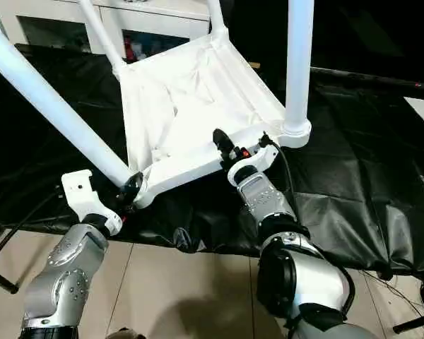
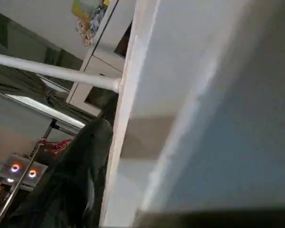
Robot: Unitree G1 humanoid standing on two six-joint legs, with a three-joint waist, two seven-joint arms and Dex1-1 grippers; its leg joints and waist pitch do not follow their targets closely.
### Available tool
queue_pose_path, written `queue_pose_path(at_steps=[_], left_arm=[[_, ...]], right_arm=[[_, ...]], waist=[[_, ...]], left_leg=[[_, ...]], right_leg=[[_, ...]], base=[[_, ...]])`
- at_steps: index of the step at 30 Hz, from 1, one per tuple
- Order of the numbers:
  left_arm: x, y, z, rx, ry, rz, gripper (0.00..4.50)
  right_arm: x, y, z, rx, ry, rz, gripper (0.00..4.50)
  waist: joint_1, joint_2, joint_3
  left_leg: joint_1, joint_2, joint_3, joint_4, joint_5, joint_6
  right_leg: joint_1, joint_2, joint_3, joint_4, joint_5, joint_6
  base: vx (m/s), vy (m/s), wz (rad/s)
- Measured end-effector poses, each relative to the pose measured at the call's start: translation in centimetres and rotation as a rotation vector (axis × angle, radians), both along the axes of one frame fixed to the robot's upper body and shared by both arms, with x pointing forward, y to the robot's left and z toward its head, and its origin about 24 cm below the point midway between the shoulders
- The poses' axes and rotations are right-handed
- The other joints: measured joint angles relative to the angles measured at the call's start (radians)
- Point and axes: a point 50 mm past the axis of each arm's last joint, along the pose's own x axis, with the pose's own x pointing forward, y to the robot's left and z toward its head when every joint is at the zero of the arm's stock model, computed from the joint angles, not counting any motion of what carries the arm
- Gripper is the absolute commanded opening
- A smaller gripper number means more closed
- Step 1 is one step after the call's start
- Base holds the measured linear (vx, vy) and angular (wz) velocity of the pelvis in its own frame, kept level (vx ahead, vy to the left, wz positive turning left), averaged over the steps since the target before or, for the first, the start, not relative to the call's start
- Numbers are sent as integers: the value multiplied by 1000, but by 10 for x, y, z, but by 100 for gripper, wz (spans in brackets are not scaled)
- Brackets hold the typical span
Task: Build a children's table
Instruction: Flip table
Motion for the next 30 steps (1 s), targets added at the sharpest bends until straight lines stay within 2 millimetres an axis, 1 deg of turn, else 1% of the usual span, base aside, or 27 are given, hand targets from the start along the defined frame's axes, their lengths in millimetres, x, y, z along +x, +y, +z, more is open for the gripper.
queue_pose_path(at_steps=[2, 3, 4, 6, 7, 8, 9, 12, 14, 15, 17, 18, 19, 21, 23, 27, 30], left_arm=[[2, -1, 0, -1, -1, -6, 212], [3, -2, 0, -2, 0, -8, 212], [4, -2, -1, -3, 2, -15, 247], [5, -4, -1, -17, 0, -35, 282], [5, -5, 0, -25, -3, -48, 290], [5, -6, 1, -42, -10, -63, 290], [5, -8, 2, -59, -21, -87, 304], [4, -6, 7, -40, -50, -132, 315], [-1, -4, 9, -15, -57, -165, 341], [-7, -2, 6, 3, -48, -189, 346], [-14, 0, -1, 16, -18, -209, 351], [-17, 1, -4, 30, -5, -217, 370], [-18, 2, -5, 42, 0, -219, 370], [-22, 1, -7, 87, 6, -242, 393], [-23, 1, -6, 120, 2, -254, 399], [-24, -7, 5, 233, -67, -301, 435], [-22, -12, 16, 291, -129, -322, 448]], right_arm=[[0, -4, 0, -4, 2, -10, 279], [1, -6, 0, -4, 1, -17, 260], [1, -8, 0, -5, -2, -27, 255], [1, -13, 1, -3, -6, -42, 245], [2, -15, 1, -2, -7, -51, 231], [2, -17, 1, -3, -8, -58, 231], [2, -19, 2, -1, -7, -70, 225], [3, -24, 4, 17, -14, -110, 223], [4, -28, 6, 21, -14, -138, 217], [5, -33, 8, 17, -17, -168, 217], [7, -43, 12, 11, -21, -210, 217], [8, -49, 15, 5, -32, -235, 217], [8, -52, 17, -1, -34, -246, 217], [9, -65, 22, -42, -47, -295, 217], [10, -74, 27, -92, -71, -330, 217], [9, -95, 44, -275, -144, -386, 217], [9, -101, 56, -376, -181, -413, 216]], waist=[[0, 1, 0], [2, 2, 0], [4, 4, 0], [7, 7, 0], [9, 7, 0], [10, 7, 0], [11, 7, 0], [12, 10, 0], [12, 16, -1], [13, 21, 0], [17, 27, 1], [20, 31, 2], [21, 32, 3], [31, 36, 3], [34, 36, 3], [33, 36, 3], [27, 35, 4]], left_leg=[[0, 0, 0, 0, 0, 0], [0, 0, 0, 0, 0, 0], [0, 0, 0, 0, 1, -1], [-1, 0, 1, 0, 1, 0], [-1, 0, 1, 0, 1, 0], [-1, 0, 1, 0, 1, 0], [-2, 0, 1, 0, 1, 0], [-1, 0, 1, 0, 1, 0], [-1, 0, 1, 0, 1, 0], [-2, -1, 2, 0, 1, 0], [-2, -1, 2, 0, 2, 1], [-2, -1, 2, 0, 2, 1], [-2, -1, 2, 0, 2, 1], [-2, -1, 2, 0, 2, 1], [-3, 0, 2, 0, 2, 0], [-3, -1, 3, 0, 4, 2], [-3, -1, 3, 0, 4, 1]], right_leg=[[0, 0, 0, 0, 0, 0], [0, 0, -1, 1, 0, 0], [0, 0, -1, 1, 0, 0], [0, -1, -1, 1, 0, 0], [0, -2, -2, 1, 0, 0], [0, -2, -2, 1, 0, 0], [0, -2, -2, 1, 0, 0], [0, -2, -2, 1, 0, 0], [0, -2, -2, 1, 0, 0], [0, -3, -2, 1, 0, 0], [0, -3, -2, 1, 0, 0], [0, -3, -2, 1, 0, 0], [0, -3, -2, 2, 0, 0], [0, -4, -2, 3, 0, 0], [0, -4, -2, 3, 0, 0], [0, -4, -2, 3, 0, 2], [-1, -4, -2, 3, 1, 4]], base=[[0, 0, 0], [0, 0, 0], [0, 0, 0], [0, 0, 0], [0, 0, 0], [0, 0, 0], [0, 0, 0], [0, 0, 0], [0, 0, 0], [0, 0, 0], [0, 0, 0], [0, 0, 0], [0, 0, 0], [0, 0, 0], [0, 0, 0], [0, 0, 0], [0, 0, 0]])
